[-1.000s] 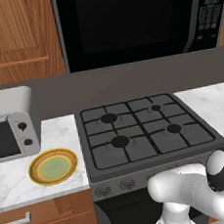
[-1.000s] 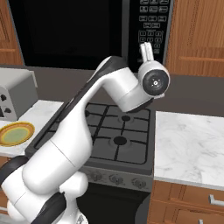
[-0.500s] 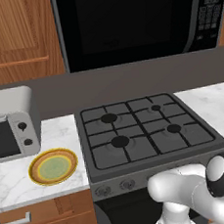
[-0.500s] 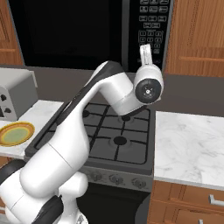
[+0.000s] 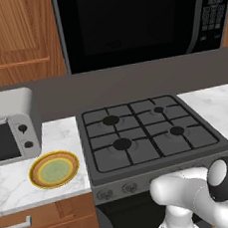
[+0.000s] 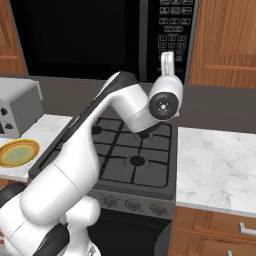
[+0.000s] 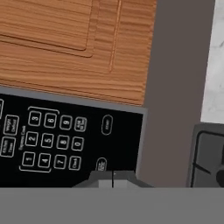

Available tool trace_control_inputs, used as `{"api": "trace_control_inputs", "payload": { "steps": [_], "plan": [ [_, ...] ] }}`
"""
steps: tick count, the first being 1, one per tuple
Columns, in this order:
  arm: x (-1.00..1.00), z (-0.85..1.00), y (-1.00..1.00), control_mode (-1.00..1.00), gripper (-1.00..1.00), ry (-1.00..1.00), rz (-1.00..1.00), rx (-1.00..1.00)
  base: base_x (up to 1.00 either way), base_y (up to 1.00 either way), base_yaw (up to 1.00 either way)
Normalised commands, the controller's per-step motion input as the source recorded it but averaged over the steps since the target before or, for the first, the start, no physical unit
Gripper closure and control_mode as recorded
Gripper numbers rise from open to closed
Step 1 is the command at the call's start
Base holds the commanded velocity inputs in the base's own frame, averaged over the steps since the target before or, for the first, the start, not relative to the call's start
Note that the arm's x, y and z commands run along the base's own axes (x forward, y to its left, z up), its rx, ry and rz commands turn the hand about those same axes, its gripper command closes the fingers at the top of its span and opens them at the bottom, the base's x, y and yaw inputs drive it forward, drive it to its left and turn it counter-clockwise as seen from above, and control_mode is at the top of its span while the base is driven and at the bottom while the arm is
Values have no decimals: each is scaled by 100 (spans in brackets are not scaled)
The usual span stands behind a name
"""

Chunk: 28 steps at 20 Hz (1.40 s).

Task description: Pick the chicken drumstick from the counter and place it in the microwave. Then turn on the microwave.

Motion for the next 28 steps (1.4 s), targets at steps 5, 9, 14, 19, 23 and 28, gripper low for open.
{"api": "trace_control_inputs", "payload": {
  "steps": [5, 9, 14, 19, 23, 28],
  "plan": [
    [3, 0, 0, -100, 100, 0, -3, 6, 0, 0, 0],
    [9, 0, 0, -100, 100, 0, 0, 6, 0, 0, 0],
    [11, 0, 0, -100, 100, 0, 0, 5, 0, 0, 0],
    [9, 0, -2, -100, 100, 0, 0, 5, 0, 0, 0],
    [8, 0, -3, -100, 100, 0, 0, 5, 0, 0, 0],
    [9, 0, -4, -100, 100, 0, 0, 4, 0, 0, 0]
  ]
}}
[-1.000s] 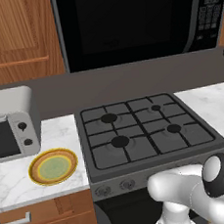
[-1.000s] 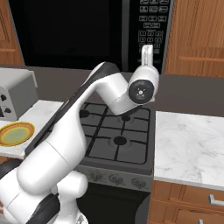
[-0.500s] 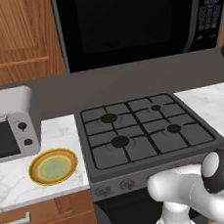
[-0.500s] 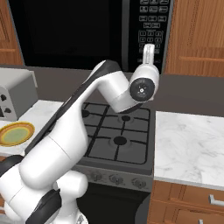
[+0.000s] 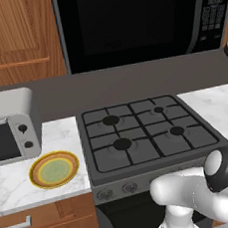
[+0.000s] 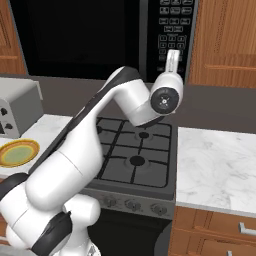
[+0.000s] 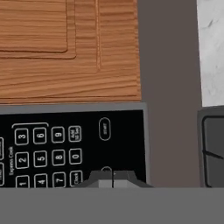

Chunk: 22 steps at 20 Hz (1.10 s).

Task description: Pick the chicken drumstick from the counter and place it in the microwave. Then turn on the microwave.

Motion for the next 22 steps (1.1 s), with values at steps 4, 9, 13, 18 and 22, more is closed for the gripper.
{"api": "trace_control_inputs", "payload": {
  "steps": [4, 9, 13, 18, 22],
  "plan": [
    [10, 0, -3, -100, 100, 0, 0, 4, 0, 0, 0],
    [8, 0, -3, -100, 100, 0, 0, 4, 0, 0, 0],
    [6, 0, -4, -100, 100, 0, 0, 3, 0, 0, 0],
    [5, 0, -5, -100, 100, 0, 0, 3, 0, 0, 0],
    [9, 0, -2, -100, 100, 0, 0, 3, 0, 0, 0]
  ]
}}
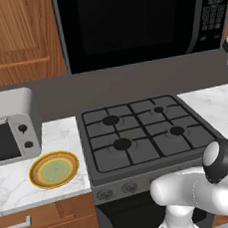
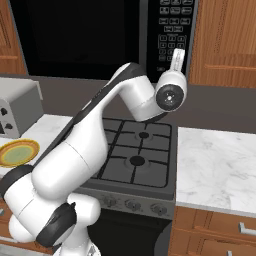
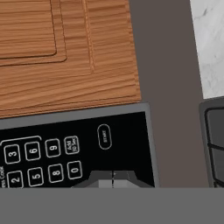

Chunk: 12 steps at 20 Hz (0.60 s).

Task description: Pick the chicken drumstick from the counter and place it in the microwave. Then turn on the microwave.

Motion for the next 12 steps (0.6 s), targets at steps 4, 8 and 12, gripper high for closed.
{"api": "trace_control_inputs", "payload": {
  "steps": [4, 8, 12],
  "plan": [
    [9, 0, -2, -100, 100, 0, 0, 2, 0, 0, 0],
    [11, 0, -1, -100, 100, 0, 0, 2, 0, 0, 0],
    [9, 0, -4, -100, 100, 0, 0, 3, 0, 0, 0]
  ]
}}
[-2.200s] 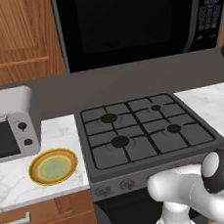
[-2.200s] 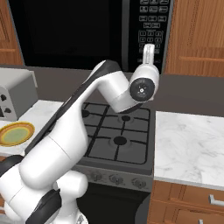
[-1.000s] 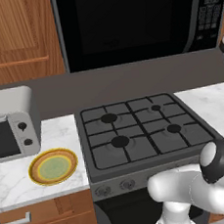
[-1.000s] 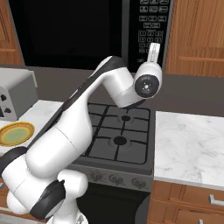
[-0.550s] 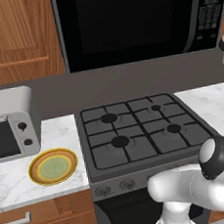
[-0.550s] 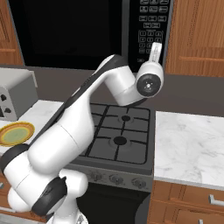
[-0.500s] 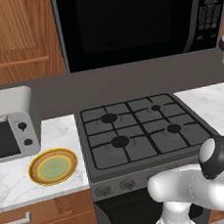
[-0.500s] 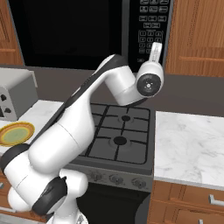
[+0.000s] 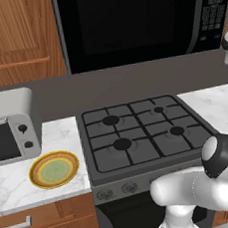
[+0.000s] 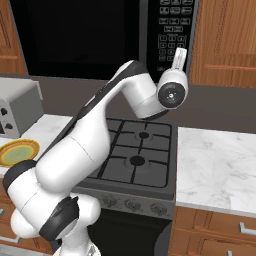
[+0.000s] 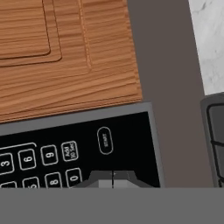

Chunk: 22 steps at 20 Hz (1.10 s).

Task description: Pick the chicken drumstick from the counter and place it in the microwave. Then turn on the microwave.

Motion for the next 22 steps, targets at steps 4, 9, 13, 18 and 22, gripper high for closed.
{"api": "trace_control_inputs", "payload": {
  "steps": [4, 9, 13, 18, 22],
  "plan": [
    [8, 0, -6, -100, 100, 0, 0, 3, 0, 0, 0],
    [8, 0, -6, -100, 100, 0, 0, 3, 0, 0, 0],
    [12, 0, -2, -100, 100, 0, 0, 3, 0, 0, 0],
    [13, 0, 0, -100, 100, 0, 0, 3, 0, 0, 0],
    [12, 0, -3, -100, 100, 0, 0, 3, 0, 0, 0]
  ]
}}
